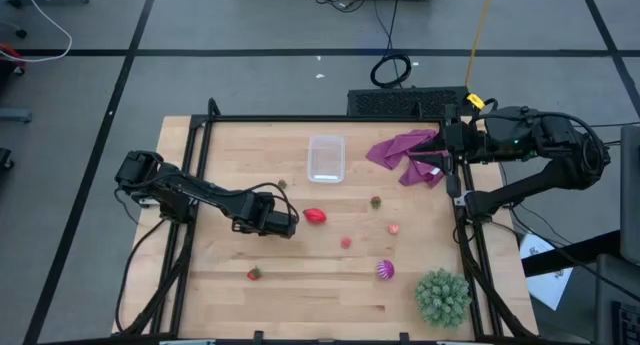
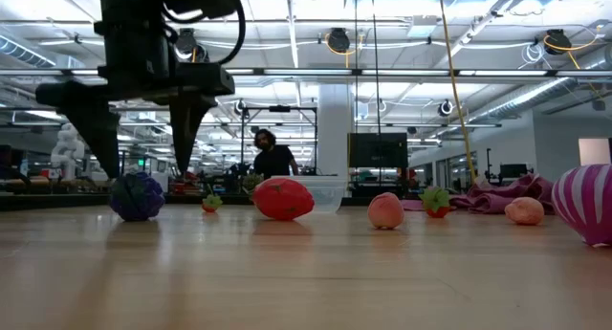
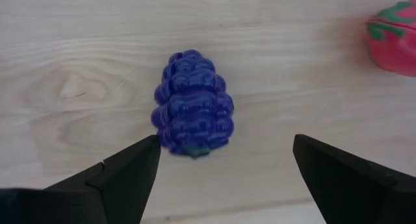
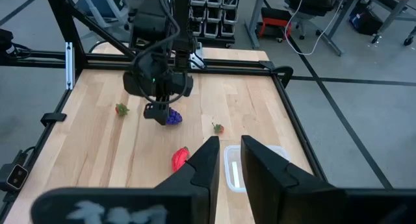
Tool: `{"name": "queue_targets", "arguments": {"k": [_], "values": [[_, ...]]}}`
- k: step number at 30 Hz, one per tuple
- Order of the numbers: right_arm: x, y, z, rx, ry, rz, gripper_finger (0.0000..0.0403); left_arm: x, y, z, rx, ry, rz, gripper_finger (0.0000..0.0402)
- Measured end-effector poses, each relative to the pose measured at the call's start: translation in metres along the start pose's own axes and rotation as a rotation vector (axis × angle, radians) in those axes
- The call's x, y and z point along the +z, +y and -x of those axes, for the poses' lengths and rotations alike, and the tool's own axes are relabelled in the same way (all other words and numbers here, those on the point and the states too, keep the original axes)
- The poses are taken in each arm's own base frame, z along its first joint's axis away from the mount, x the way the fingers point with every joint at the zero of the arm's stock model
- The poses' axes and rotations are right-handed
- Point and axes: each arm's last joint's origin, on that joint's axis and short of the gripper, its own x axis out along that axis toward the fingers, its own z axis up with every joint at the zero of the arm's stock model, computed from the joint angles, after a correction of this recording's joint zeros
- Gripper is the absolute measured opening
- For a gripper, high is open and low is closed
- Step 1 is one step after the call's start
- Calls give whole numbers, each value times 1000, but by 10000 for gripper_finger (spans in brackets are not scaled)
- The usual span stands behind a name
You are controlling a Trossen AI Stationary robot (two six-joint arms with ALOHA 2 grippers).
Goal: Pick and placing Produce into tupperware
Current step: Put the blue grapes into the transparent bin
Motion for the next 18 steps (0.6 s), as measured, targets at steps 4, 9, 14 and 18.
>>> {"name": "queue_targets", "arguments": {"k": [4, 9, 14, 18], "values": [[0, 0, 0, 0, 1, 0, 57, 1, 4, -6, 21, -4, 2, 358], [0, 0, 0, 0, 3, 1, 57, 1, 7, -8, 30, -5, 1, 358], [0, 0, 0, 0, 0, 0, 57, 1, 6, -8, 27, -5, 4, 358], [0, 0, 0, 0, 0, 1, 57, 1, 2, -8, -19, -3, 9, 358]]}}
